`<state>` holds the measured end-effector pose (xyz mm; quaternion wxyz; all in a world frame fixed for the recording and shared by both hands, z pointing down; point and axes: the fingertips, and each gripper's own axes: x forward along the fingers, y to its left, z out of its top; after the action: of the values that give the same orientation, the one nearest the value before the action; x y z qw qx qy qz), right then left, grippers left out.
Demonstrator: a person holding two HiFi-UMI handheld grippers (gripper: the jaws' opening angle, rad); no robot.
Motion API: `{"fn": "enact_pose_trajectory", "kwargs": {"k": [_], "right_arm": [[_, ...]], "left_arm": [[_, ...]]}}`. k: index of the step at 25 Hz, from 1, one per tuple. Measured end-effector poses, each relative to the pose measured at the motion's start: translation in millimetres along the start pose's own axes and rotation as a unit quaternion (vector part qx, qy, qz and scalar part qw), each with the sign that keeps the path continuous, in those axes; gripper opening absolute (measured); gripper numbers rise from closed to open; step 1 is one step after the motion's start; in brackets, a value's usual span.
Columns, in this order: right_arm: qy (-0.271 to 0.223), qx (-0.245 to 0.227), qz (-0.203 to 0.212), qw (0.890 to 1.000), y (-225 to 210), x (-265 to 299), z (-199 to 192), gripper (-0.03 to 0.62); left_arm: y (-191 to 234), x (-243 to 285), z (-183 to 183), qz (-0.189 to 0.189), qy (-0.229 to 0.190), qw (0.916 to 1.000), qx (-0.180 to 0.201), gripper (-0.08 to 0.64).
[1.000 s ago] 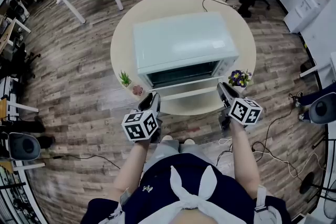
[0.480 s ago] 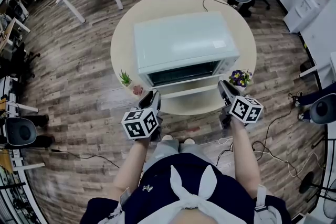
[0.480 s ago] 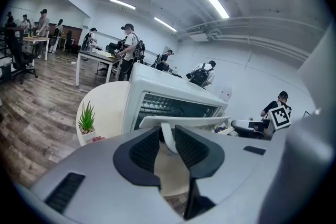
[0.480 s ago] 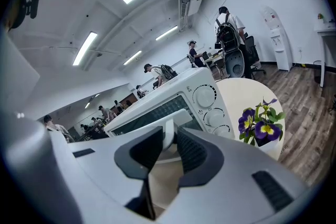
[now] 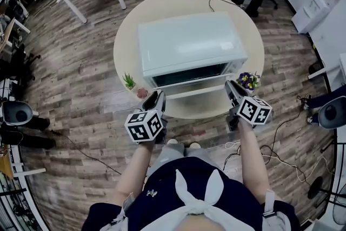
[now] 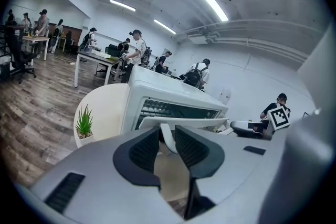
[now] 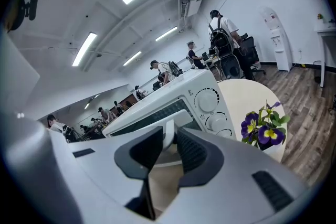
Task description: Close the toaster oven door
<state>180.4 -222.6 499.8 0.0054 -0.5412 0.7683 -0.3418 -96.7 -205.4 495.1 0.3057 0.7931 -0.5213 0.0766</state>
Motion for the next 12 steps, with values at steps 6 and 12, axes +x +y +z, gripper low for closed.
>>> {"fn": "enact_pose_trajectory", "kwargs": {"k": [6, 12], "right_arm": [[-0.003, 0.003, 0.003, 1.0, 2, 5, 5, 0.092], [-0.006, 0.009, 0.003, 1.0, 3, 11, 10, 0.092]], "left_arm": [[2, 3, 6, 0.008, 0.003, 0.9999, 0.011, 0.095], [5, 7, 12, 0.006, -0.005, 0.9999, 0.008, 0.095]]}}
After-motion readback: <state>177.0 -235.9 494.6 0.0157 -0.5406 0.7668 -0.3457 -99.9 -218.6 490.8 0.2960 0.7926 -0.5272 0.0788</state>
